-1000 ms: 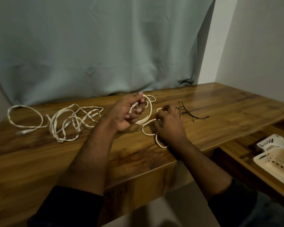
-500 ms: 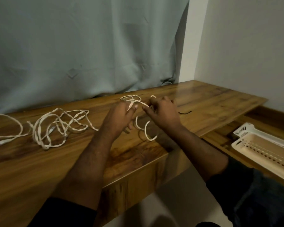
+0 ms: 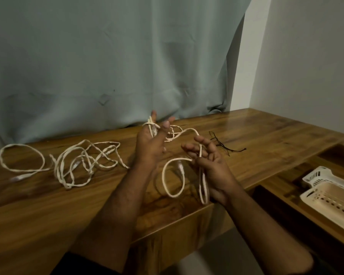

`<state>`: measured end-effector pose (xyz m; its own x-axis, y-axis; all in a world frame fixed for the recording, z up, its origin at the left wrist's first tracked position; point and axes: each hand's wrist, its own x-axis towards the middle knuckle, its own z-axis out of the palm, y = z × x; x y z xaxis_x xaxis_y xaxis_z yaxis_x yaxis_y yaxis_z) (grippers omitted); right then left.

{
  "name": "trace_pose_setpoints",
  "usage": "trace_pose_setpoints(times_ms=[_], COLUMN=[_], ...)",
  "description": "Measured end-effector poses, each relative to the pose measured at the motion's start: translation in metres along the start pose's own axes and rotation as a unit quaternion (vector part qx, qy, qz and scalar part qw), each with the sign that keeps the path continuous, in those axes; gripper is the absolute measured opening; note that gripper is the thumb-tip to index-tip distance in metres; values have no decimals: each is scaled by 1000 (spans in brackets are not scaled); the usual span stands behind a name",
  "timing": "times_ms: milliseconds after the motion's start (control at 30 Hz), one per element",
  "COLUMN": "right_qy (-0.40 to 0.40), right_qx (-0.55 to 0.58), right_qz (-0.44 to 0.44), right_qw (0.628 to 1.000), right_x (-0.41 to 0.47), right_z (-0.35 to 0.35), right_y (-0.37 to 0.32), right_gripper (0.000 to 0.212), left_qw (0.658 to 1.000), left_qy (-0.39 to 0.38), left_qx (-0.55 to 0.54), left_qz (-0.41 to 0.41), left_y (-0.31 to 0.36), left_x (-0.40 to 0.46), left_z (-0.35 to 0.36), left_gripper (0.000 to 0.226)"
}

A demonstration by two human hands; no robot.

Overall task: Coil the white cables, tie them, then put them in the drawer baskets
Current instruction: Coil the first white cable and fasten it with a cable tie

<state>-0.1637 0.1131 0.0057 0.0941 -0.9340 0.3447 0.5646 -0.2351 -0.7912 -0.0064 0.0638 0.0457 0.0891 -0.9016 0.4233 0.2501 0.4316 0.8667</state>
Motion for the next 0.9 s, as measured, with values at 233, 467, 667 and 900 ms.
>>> trace_pose_setpoints(times_ms=[233, 467, 667, 900], right_qy=[96, -158, -225, -161], right_qx=[2, -622, -829, -829], right_qz=[143, 165, 139, 82], right_qw=[985, 749, 492, 529], right_x=[23, 55, 66, 68], right_z=[-21, -32, -4, -20], right_y=[2, -43, -52, -37], right_gripper=[42, 38, 21, 14], left_qw=[999, 977, 992, 878], left_qy=[45, 53, -20, -355], left_qx=[-10, 142, -123, -239], left_qz=[12, 151, 4, -216], left_y=[3, 2, 11, 21], left_x=[10, 11, 13, 7], left_z=[-11, -9, -11, -26], left_gripper=[31, 25, 32, 46])
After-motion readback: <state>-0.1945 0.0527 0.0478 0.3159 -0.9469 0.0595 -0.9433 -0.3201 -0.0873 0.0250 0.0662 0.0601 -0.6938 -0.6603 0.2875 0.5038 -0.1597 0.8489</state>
